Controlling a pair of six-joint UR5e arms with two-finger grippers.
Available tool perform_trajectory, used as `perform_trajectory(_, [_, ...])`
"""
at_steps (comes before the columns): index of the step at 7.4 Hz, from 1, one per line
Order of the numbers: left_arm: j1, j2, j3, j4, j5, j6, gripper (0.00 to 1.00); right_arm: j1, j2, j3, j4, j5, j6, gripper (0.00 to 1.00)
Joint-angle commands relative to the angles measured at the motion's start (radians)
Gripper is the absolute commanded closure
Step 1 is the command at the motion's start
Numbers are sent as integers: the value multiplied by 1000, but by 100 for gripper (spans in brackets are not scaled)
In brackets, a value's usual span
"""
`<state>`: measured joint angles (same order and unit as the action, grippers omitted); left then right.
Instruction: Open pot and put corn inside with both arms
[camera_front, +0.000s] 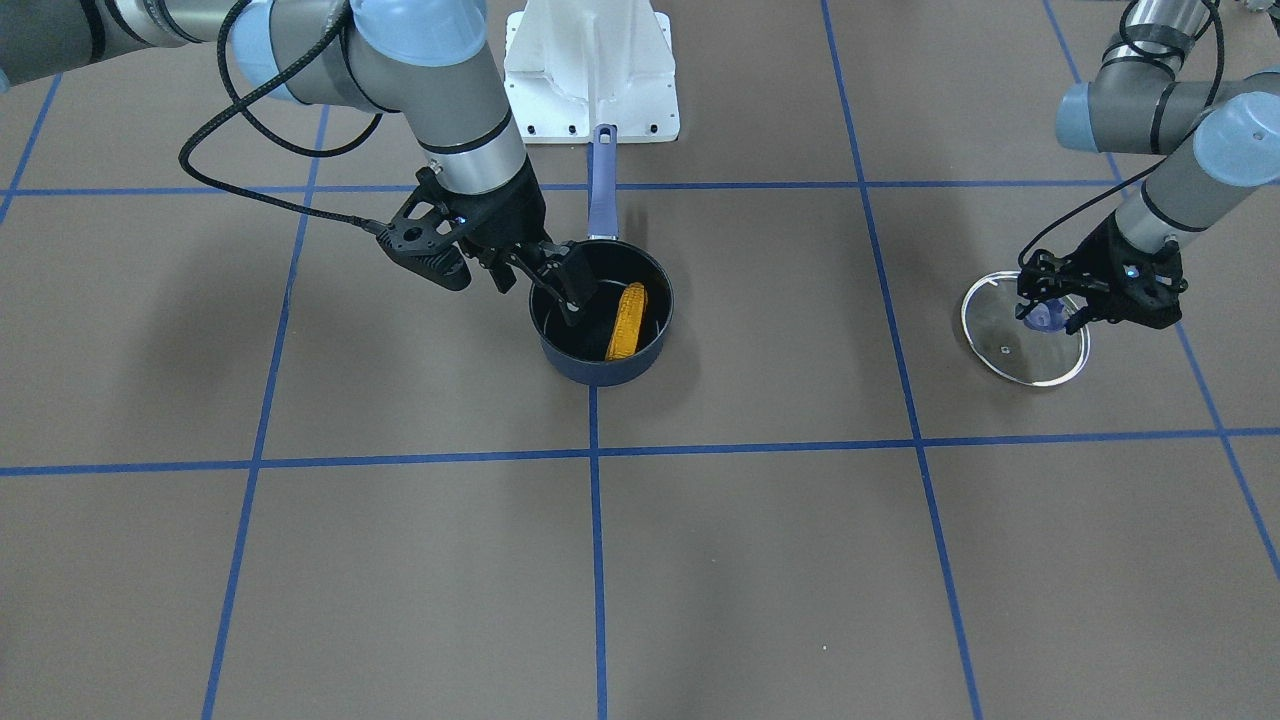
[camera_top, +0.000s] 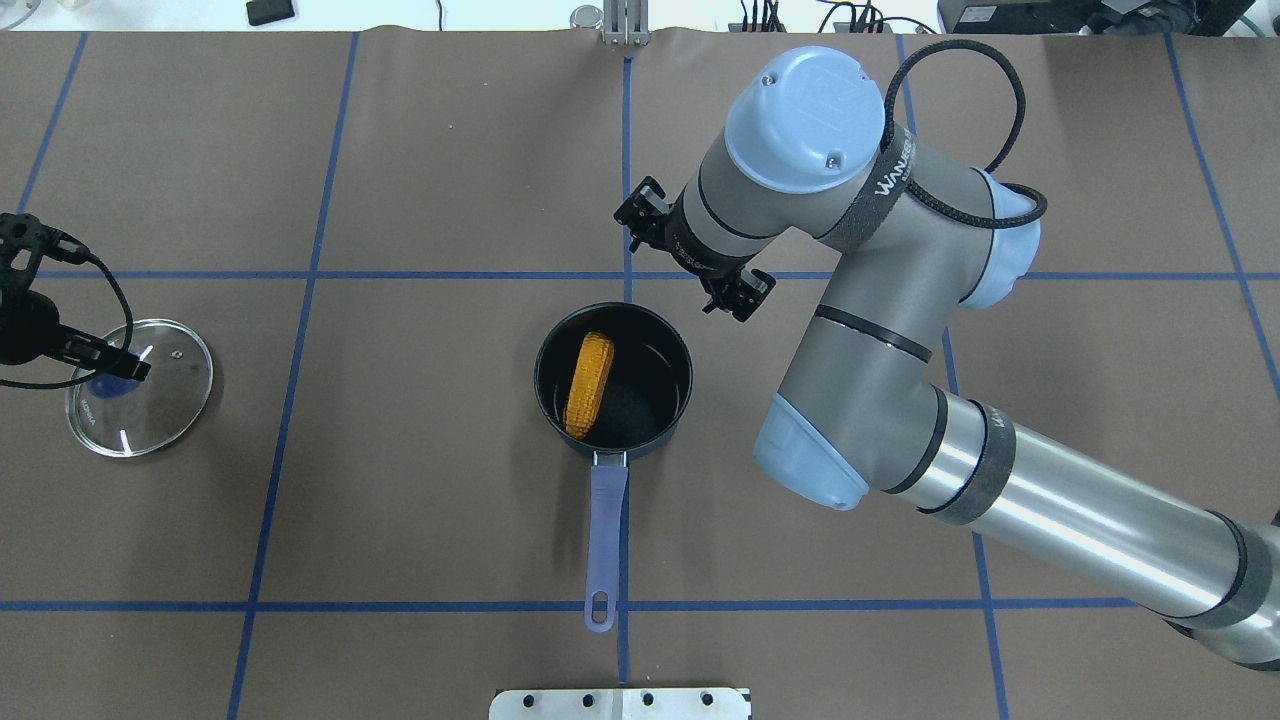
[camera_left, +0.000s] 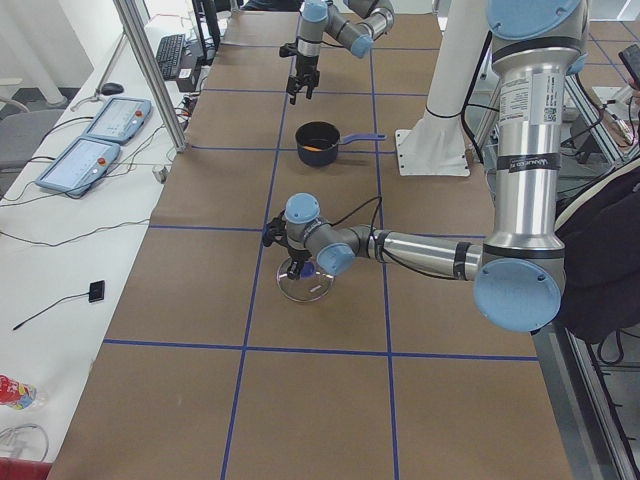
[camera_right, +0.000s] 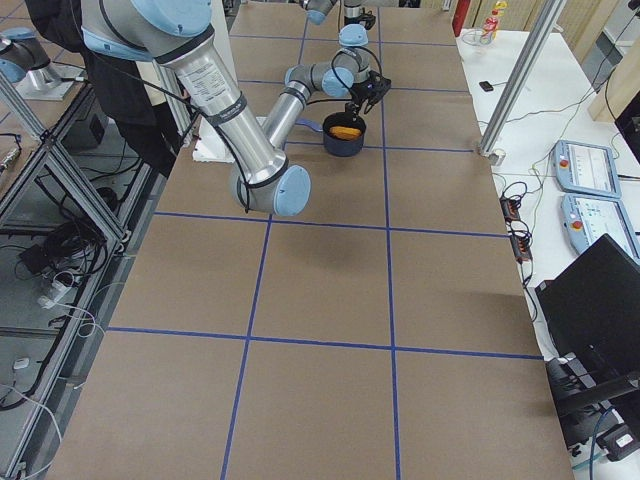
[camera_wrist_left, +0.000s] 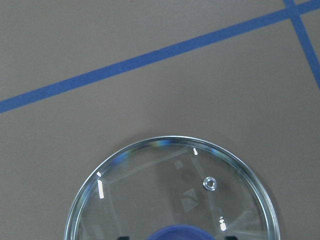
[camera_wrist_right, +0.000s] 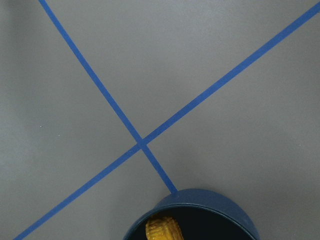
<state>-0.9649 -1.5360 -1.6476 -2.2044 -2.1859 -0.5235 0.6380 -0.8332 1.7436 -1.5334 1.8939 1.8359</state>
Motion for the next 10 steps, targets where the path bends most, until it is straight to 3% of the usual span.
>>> perform_trajectory(1, [-2, -3, -6, 0, -2, 2, 17, 20, -29, 19, 82, -6, -1, 0])
perform_trajectory(3, [-11, -12, -17, 6, -15, 5, 13, 124, -101, 10, 159, 54, -97, 0])
perform_trajectory(6, [-145, -12, -12, 41, -139, 121, 10, 326, -236, -19, 159, 228, -481, 0])
perform_trajectory(10, [-375, -27, -9, 311, -222, 483, 3, 517, -322, -130, 162, 365, -885, 0])
